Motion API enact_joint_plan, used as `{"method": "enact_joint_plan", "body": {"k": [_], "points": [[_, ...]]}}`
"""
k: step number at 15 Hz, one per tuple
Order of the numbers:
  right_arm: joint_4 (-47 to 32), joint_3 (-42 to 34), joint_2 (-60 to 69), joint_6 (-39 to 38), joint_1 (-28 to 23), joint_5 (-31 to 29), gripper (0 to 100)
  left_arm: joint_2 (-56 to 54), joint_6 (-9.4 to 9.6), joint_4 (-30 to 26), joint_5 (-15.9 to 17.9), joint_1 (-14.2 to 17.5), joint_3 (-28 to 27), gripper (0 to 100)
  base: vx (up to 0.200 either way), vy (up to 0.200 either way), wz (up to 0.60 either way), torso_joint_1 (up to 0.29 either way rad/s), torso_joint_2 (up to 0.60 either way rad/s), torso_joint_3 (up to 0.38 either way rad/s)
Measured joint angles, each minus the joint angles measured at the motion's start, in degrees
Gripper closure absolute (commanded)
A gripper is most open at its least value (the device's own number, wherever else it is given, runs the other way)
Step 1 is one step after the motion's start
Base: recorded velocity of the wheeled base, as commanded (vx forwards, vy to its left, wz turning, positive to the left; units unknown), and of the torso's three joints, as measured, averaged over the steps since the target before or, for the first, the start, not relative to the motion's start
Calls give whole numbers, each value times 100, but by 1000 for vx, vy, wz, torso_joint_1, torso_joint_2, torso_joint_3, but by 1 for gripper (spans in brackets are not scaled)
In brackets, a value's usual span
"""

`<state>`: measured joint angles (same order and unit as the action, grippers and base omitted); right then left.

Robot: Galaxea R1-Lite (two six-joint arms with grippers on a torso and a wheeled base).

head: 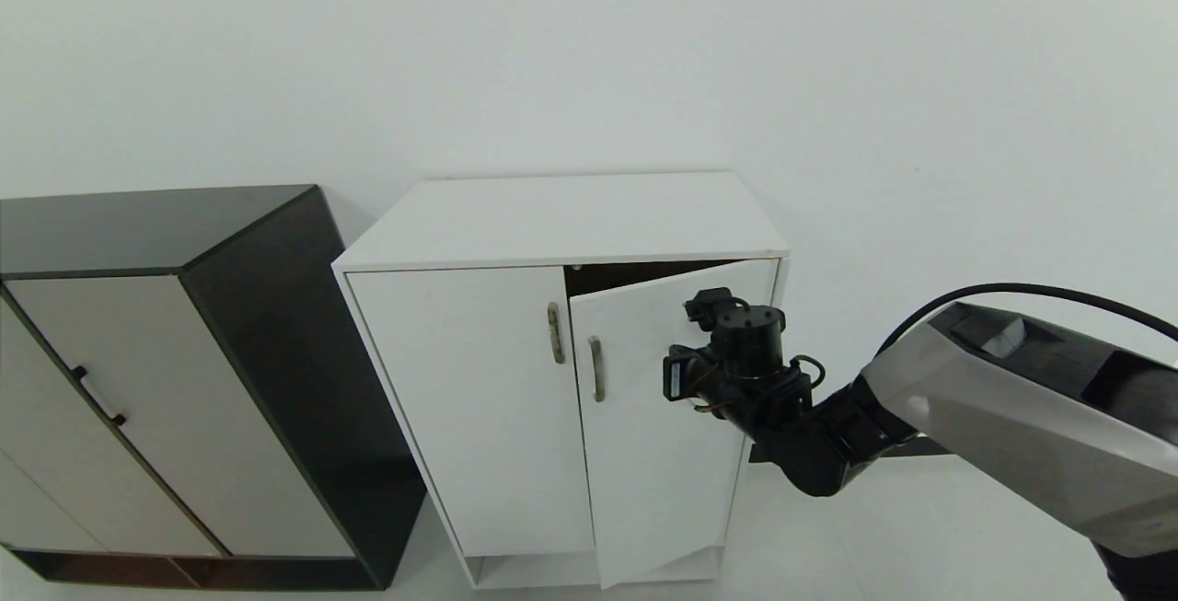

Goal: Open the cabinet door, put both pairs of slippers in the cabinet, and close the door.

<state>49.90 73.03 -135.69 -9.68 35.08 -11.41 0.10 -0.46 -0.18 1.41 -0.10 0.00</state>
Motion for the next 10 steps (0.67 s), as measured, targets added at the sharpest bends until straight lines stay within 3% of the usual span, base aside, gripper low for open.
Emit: {"method": "enact_joint_plan", "body": {"k": [10], "points": [[-71, 552, -433, 0, -201, 104, 100, 0, 2, 0, 0, 0, 0, 100, 0, 0, 0, 0, 0, 0]]}}
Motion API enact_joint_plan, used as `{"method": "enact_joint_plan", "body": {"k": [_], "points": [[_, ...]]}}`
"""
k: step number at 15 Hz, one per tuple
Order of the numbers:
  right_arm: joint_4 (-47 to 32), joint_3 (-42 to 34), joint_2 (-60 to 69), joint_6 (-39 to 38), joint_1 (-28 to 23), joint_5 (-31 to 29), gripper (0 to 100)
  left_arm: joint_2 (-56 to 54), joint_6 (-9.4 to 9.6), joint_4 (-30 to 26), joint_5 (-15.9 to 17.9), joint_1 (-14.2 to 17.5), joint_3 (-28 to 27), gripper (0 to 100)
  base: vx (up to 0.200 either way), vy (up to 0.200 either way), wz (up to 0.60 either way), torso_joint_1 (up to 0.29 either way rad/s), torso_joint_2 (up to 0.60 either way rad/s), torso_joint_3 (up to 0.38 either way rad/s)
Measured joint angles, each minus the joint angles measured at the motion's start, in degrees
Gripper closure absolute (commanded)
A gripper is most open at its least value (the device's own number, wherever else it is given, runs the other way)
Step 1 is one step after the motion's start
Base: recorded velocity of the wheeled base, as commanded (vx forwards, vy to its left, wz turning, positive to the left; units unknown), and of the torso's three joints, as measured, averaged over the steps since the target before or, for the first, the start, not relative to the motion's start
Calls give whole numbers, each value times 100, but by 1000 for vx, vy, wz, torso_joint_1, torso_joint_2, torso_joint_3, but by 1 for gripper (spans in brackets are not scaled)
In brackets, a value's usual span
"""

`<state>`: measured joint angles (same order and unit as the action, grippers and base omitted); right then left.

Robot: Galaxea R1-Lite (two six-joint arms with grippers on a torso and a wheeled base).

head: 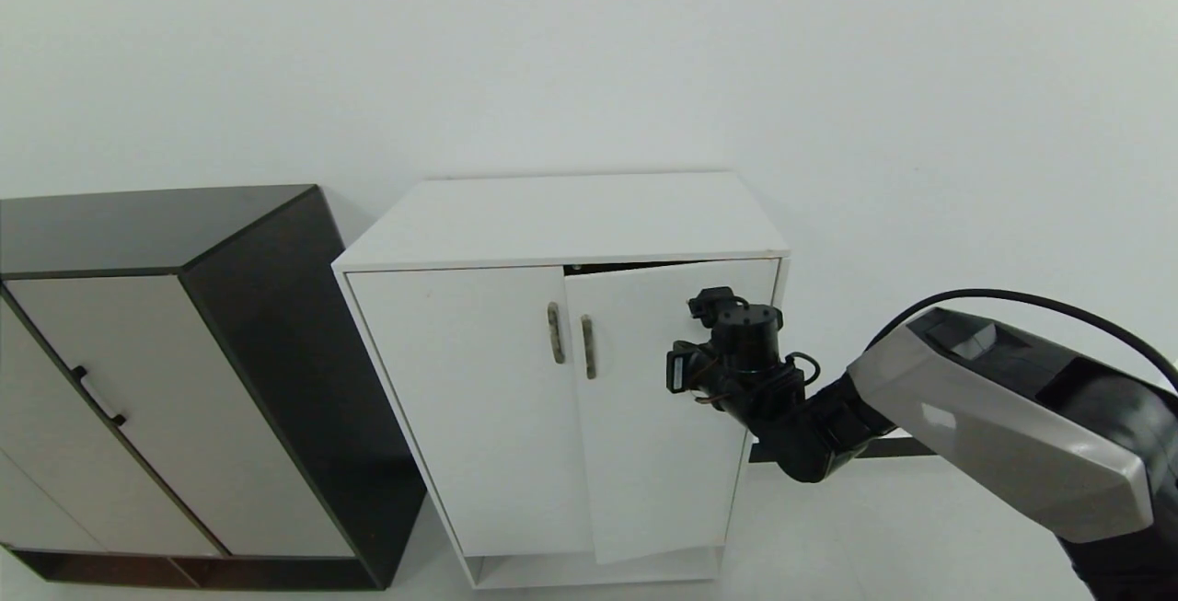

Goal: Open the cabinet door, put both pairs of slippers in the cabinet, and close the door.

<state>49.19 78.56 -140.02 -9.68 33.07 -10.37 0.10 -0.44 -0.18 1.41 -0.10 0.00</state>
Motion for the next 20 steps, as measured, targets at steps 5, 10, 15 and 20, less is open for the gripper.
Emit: {"method": "enact_joint_plan", "body": {"k": [5, 10, 15, 20], "points": [[-39, 146, -113, 0, -13, 22, 100, 0, 1, 0, 0, 0, 0, 100, 0, 0, 0, 0, 0, 0], [-190, 336, -166, 0, -28, 17, 100, 0, 1, 0, 0, 0, 0, 100, 0, 0, 0, 0, 0, 0], [-247, 485, -232, 0, -50, 20, 100, 0, 1, 0, -2, 0, 0, 100, 0, 0, 0, 0, 0, 0], [-310, 562, -276, 11, -50, 17, 100, 0, 1, 0, 0, 0, 0, 100, 0, 0, 0, 0, 0, 0]]}}
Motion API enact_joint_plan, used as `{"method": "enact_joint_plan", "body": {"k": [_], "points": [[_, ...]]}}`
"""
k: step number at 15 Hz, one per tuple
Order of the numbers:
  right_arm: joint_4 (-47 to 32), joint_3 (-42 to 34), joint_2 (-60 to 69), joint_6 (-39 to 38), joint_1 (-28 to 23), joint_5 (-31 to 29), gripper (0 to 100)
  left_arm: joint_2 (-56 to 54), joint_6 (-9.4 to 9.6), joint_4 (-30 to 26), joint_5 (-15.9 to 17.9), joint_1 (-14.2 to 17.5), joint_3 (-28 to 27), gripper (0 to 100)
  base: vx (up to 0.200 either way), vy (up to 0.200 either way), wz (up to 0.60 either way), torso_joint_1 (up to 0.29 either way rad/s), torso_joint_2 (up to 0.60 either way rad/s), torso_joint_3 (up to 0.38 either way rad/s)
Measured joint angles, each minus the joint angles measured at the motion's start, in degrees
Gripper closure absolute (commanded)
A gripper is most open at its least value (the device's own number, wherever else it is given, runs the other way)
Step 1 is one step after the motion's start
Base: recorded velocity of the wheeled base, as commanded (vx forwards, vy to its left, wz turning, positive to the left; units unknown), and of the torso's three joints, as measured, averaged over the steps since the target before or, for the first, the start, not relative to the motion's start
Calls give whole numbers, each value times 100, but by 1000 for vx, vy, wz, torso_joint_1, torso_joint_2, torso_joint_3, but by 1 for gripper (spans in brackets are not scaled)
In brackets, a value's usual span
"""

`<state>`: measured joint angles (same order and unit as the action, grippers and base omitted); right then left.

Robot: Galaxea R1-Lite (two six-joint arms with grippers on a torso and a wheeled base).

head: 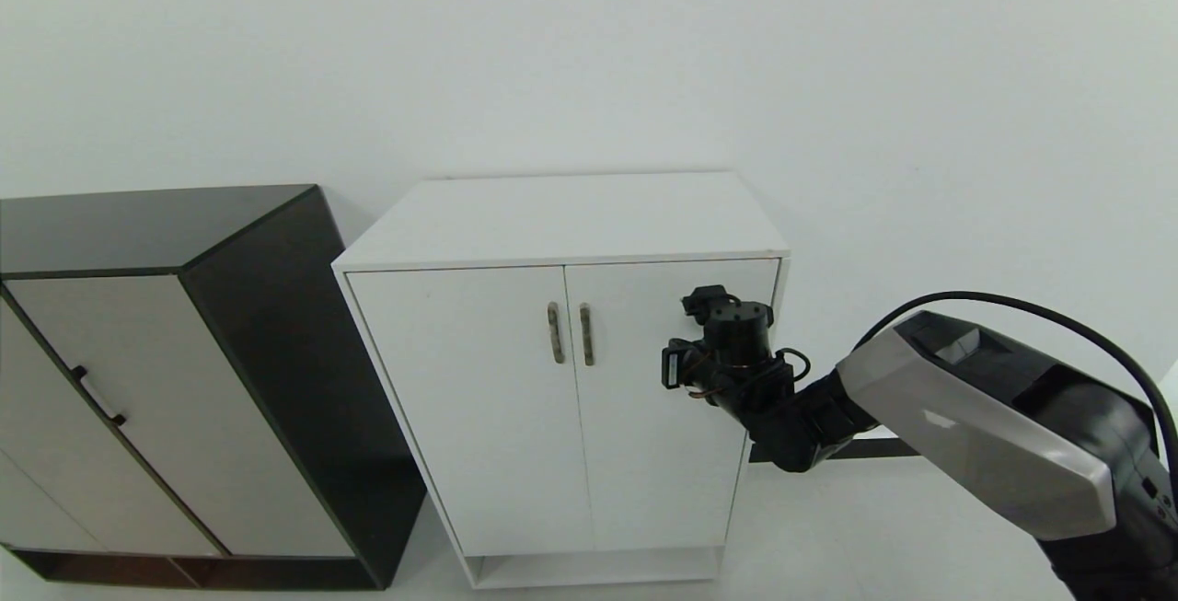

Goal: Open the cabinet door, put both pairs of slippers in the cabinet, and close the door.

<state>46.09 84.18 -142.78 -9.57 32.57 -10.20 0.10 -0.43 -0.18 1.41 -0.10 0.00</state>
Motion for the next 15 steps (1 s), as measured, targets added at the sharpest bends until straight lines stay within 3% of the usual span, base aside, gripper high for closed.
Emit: {"method": "enact_joint_plan", "body": {"k": [12, 15], "points": [[-110, 276, -135, 44, 9, -9, 100, 0, 0, 2, 0, 0, 0, 100, 0, 0, 0, 0, 0, 0], [-37, -88, 77, 43, 15, -46, 100, 0, 11, -4, 13, 0, -2, 100, 0, 0, 0, 0, 0, 0]]}}
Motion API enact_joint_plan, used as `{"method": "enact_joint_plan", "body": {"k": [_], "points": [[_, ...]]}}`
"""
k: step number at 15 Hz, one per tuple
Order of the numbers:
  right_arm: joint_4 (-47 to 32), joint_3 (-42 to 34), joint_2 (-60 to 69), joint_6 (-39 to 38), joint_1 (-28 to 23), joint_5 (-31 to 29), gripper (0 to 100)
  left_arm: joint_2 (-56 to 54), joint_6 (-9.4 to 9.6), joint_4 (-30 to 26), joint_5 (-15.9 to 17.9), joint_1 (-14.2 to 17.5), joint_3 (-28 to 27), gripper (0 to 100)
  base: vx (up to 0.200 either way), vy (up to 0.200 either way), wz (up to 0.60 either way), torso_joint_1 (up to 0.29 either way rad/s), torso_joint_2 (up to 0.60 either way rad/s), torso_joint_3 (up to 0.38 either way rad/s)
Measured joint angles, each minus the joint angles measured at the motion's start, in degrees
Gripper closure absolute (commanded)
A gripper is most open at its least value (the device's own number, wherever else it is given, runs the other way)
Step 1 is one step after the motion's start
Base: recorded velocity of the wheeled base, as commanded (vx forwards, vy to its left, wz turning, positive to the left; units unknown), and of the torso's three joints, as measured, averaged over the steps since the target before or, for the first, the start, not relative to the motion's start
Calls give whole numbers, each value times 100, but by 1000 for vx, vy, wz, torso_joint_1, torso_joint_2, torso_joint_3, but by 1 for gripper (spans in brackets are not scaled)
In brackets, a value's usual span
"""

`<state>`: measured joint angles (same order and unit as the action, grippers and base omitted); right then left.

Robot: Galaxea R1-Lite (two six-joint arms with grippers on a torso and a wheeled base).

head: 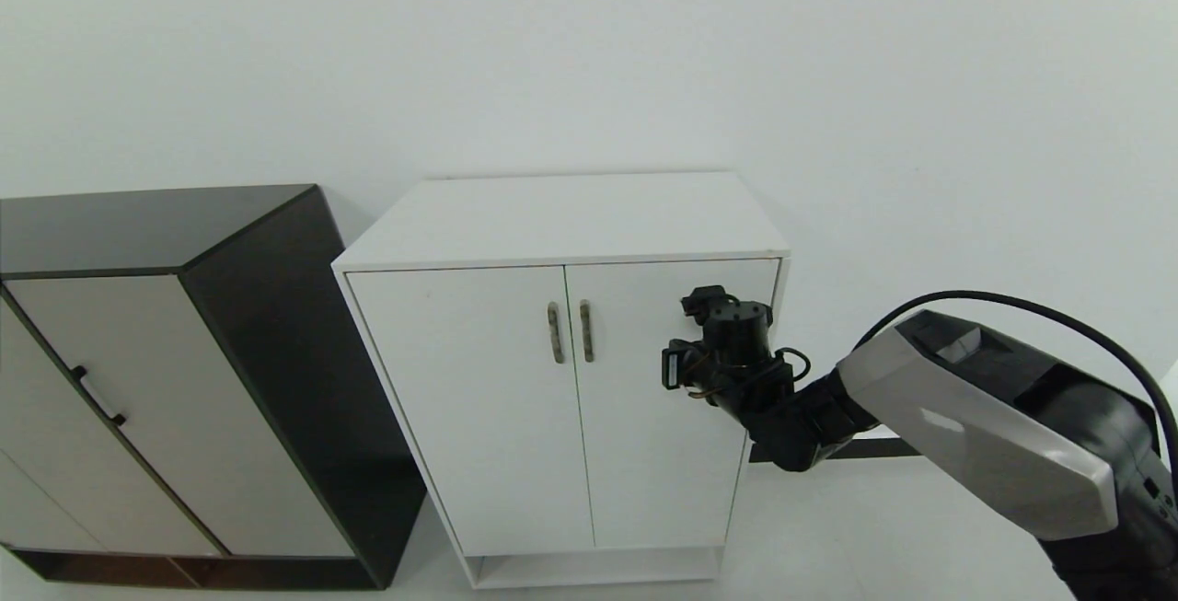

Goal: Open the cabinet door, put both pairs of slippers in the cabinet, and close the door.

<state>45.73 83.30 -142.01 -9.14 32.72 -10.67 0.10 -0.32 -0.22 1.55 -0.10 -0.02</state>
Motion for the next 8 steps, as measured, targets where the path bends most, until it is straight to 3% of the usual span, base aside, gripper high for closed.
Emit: {"method": "enact_joint_plan", "body": {"k": [2, 8], "points": [[184, -612, 347, 1, 0, -33, 100, 0, -4, 0, -2, 0, -2, 100, 0, 0, 0, 0, 0, 0], [1015, -3656, 2420, 33, -535, -217, 100, 0, -15, -2, -5, 0, 2, 100, 0, 0, 0, 0, 0, 0]]}}
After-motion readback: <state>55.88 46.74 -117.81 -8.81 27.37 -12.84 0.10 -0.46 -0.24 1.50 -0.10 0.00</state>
